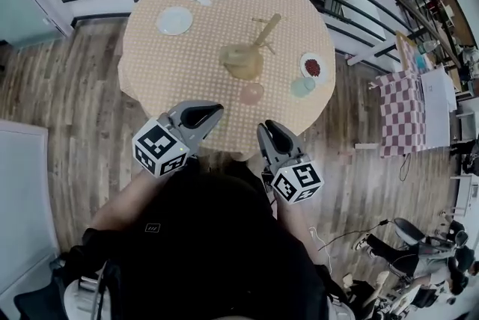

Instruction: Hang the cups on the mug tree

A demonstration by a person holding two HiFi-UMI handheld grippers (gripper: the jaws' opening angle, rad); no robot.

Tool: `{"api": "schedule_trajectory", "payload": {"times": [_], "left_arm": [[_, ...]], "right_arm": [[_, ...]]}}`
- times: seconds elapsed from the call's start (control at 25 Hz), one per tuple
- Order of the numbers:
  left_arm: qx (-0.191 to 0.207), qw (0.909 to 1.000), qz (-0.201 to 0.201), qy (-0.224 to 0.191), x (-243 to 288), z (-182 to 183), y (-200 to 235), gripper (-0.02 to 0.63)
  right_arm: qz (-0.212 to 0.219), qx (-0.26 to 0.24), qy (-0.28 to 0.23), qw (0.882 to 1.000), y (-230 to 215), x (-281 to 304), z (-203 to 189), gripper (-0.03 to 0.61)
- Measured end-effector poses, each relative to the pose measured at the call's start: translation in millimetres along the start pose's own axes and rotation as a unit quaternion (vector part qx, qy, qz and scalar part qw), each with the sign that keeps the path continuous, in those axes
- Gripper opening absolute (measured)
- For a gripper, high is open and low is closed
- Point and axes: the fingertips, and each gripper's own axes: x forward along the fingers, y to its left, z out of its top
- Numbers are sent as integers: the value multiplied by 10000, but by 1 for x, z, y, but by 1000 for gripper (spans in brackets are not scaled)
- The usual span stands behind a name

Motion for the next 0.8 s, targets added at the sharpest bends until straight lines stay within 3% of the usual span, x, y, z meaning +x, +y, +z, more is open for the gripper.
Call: {"api": "schedule_trajectory", "payload": {"times": [0.24, 0.36, 0.52, 0.8], "left_arm": [[-57, 9993, 363, 4, 28, 2, 23, 6], [0, 9967, 804, -96, 49, 9, 35, 6], [-59, 9840, 1709, -490, 69, 22, 48, 6], [-133, 9605, 2711, -610, 96, 15, 50, 6]], "right_arm": [[327, -232, 373, 9985, -37, 25, -13, 135], [659, -320, 551, 9958, -64, 35, -16, 157], [1225, -614, 763, 9876, -99, 41, -12, 178], [2001, -962, 821, 9716, -150, 54, -13, 243]]}}
